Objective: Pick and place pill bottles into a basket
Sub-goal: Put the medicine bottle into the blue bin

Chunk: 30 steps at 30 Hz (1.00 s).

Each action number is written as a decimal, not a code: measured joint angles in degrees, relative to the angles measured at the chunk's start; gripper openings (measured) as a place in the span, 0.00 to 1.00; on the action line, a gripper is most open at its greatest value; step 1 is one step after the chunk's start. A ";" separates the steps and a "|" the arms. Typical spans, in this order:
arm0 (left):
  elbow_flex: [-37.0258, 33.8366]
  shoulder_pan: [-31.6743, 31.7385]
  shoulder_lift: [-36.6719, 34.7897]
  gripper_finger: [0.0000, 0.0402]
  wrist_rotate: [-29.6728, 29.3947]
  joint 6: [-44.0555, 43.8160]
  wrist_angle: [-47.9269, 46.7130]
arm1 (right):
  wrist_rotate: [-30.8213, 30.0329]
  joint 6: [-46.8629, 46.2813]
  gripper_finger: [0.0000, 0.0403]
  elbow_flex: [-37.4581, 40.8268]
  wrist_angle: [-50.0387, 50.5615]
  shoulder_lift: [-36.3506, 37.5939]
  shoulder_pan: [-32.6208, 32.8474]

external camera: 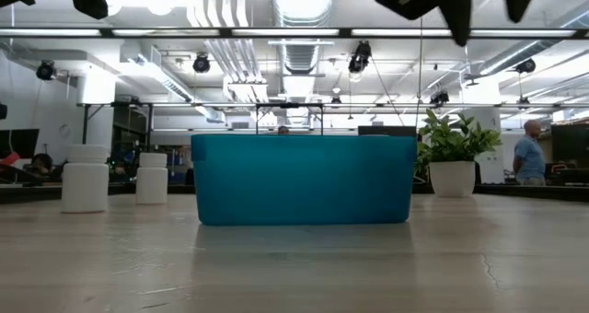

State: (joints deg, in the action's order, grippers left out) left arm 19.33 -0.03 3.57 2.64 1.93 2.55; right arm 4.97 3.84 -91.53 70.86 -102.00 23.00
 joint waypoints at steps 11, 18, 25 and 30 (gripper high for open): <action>0.00 0.00 0.00 0.00 0.01 -0.02 0.00 | -0.60 -8.54 0.41 1.58 0.38 2.14 5.87; -0.01 0.01 0.00 0.00 0.01 -0.02 0.00 | -2.16 -13.53 0.41 7.06 -2.43 5.82 7.89; 0.00 0.00 0.00 0.00 0.01 0.00 -0.02 | -2.16 -19.41 0.41 14.24 -4.66 10.55 9.37; -0.01 0.01 0.00 0.00 0.01 -0.02 0.00 | -2.14 -22.94 0.40 19.08 -8.50 13.65 11.00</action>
State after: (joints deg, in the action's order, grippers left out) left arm 19.33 -0.03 3.57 2.65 1.91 2.55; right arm 2.83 -19.10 -72.44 62.36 -88.35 34.00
